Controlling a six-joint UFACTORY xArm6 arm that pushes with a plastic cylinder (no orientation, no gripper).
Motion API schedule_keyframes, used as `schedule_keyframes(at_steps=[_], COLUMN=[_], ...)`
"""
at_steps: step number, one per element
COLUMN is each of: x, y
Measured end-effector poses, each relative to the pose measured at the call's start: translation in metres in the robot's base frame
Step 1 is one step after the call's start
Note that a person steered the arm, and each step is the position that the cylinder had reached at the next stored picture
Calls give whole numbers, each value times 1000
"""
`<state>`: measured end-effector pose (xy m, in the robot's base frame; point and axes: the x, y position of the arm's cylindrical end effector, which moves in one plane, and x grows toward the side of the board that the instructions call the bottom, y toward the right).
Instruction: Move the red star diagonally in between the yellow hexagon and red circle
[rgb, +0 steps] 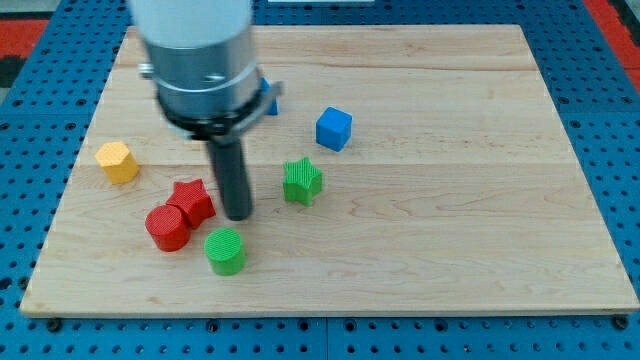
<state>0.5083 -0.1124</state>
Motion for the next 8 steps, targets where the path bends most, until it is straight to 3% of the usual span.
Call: schedule_keyframes(at_steps=[1,3,4,5,6,7,8], x=[-17,-47,-46,-20,-29,-71,-88], y=[-36,-38,-44,-66,-34,45,46])
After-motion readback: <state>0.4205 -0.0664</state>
